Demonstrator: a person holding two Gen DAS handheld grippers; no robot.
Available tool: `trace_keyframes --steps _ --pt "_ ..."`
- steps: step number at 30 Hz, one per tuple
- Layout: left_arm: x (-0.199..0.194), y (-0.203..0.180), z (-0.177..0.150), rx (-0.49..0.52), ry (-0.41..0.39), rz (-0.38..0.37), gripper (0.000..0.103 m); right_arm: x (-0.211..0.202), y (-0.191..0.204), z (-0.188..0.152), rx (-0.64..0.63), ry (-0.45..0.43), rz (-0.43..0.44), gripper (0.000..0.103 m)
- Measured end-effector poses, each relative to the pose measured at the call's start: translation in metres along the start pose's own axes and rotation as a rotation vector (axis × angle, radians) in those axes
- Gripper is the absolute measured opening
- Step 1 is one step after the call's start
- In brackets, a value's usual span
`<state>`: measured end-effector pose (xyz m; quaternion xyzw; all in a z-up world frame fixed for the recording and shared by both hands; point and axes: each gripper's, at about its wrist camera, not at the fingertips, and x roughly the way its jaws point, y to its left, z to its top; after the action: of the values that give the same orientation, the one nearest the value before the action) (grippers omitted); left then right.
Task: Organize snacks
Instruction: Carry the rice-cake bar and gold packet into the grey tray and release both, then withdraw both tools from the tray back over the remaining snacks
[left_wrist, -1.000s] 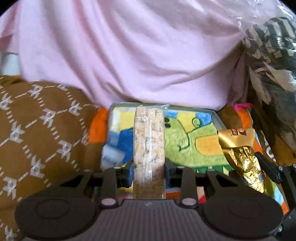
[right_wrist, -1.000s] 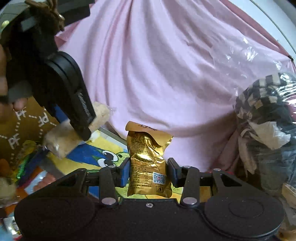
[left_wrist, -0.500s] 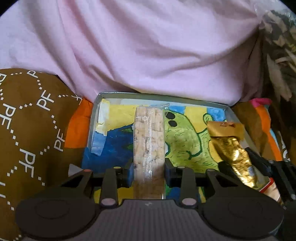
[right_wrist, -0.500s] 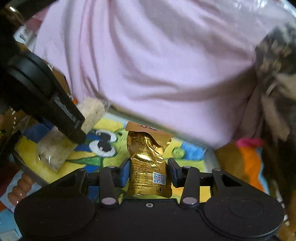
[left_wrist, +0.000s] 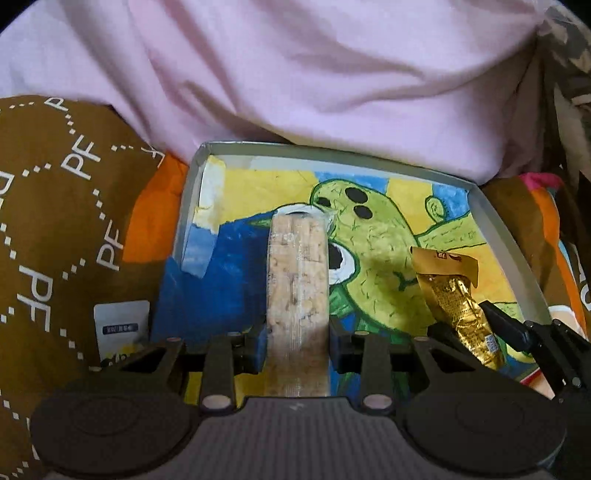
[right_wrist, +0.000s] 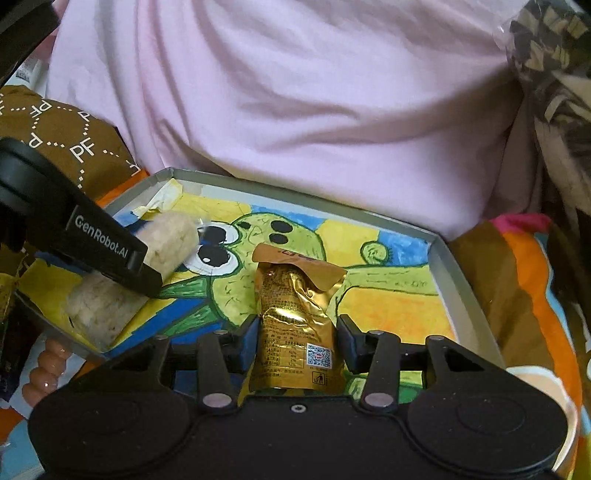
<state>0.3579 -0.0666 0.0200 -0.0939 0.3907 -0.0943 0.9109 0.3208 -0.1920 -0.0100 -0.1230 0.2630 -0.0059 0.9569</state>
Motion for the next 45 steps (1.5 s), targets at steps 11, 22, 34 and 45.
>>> trace_keyframes --steps 11,22,34,45 --pt "0.000 -0.001 -0.003 0.001 0.030 -0.004 0.039 -0.002 0.005 0.001 0.019 -0.005 0.007 0.078" --pt "-0.042 -0.008 -0.008 0.045 -0.104 0.033 0.081 -0.052 -0.014 0.007 0.104 -0.095 -0.012 0.099" --pt "-0.127 -0.029 -0.024 0.150 -0.239 0.084 0.103 -0.142 -0.026 0.013 0.142 -0.169 0.003 0.102" --pt "-0.196 -0.031 -0.070 0.155 -0.275 0.082 0.103 -0.229 -0.017 -0.007 0.164 -0.213 0.020 0.102"
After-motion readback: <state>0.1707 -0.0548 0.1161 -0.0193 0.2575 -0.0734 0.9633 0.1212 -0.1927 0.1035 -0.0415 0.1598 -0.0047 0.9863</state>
